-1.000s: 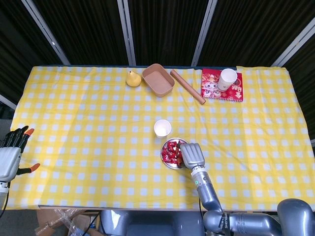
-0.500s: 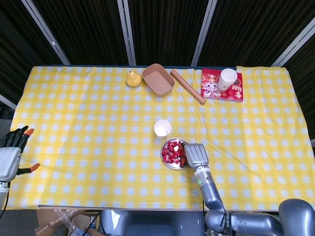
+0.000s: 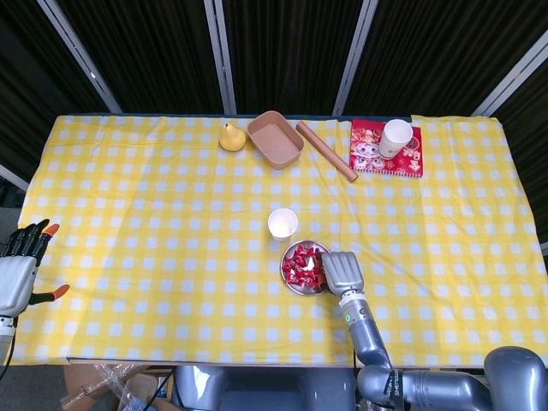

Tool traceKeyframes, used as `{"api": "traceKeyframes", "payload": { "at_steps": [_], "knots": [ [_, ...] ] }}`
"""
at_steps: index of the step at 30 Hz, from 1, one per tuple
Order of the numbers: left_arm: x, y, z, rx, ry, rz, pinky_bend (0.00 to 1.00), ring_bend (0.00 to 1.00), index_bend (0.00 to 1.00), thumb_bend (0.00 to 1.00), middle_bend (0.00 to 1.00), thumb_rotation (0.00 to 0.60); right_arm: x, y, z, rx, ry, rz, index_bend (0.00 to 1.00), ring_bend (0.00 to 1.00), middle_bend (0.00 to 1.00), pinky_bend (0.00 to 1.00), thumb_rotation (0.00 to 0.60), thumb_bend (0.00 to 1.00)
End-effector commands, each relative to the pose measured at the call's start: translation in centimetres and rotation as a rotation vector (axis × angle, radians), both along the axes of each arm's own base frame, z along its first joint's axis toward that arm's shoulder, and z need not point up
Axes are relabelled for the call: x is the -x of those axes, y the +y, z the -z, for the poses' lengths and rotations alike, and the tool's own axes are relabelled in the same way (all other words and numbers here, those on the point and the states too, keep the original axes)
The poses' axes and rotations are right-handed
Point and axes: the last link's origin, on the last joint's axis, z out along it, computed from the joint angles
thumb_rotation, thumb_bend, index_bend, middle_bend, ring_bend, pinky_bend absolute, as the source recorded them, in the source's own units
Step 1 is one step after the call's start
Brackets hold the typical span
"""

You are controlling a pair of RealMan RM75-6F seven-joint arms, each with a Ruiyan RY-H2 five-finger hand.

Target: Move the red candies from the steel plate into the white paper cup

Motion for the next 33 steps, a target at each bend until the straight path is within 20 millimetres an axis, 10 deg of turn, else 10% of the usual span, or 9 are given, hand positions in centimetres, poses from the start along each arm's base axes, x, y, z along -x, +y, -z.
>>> {"api": "traceKeyframes", "payload": {
  "at_steps": [1,33],
  "knots": [
    [0.0,0.0,0.0,-0.001,0.000,0.000,0.00,0.00,0.03,0.00,0.00,0.600,-0.5,0.1,-0.1,-0.001,-0.013,-0.012,0.55,0.94,0.93,0.98,0.600,0.51],
    [0.1,0.2,-0.1,0.007,-0.027,-0.015,0.00,0.00,0.04,0.00,0.00,0.600,-10.2,-4.5,-3.4,0.094,-0.146,-0.154,0.55,0.94,0.93,0.98,0.600,0.51]
  ]
}}
